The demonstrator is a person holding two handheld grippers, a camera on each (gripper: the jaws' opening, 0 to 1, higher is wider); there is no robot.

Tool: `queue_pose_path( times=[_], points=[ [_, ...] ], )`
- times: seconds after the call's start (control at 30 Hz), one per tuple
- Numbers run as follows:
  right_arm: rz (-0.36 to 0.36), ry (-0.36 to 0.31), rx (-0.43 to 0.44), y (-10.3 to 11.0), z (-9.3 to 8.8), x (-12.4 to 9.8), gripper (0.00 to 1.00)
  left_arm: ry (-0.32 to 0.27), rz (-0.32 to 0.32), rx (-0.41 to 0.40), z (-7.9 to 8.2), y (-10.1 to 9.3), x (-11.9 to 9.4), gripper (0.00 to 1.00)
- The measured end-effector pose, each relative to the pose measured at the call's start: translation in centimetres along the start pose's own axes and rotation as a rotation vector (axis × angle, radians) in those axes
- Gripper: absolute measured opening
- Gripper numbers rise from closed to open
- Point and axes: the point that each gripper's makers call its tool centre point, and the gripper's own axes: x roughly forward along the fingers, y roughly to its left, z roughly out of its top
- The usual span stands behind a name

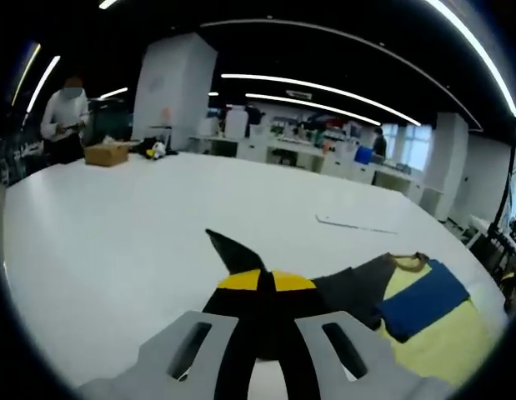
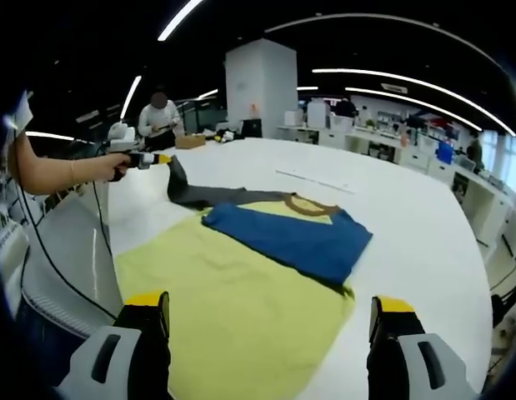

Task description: Fold the garment on the visible template until the final outline fits inside the template.

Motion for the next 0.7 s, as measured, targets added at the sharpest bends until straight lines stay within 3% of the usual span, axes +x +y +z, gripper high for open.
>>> queue_pose_path(
  times=[0.7],
  points=[
    [0.026, -0.008, 0.001, 0.8, -0.5, 0.1, 0.99, -0.037, -0.141, -0.050, 1.6, -8.1, 1.1, 0.00]
  ],
)
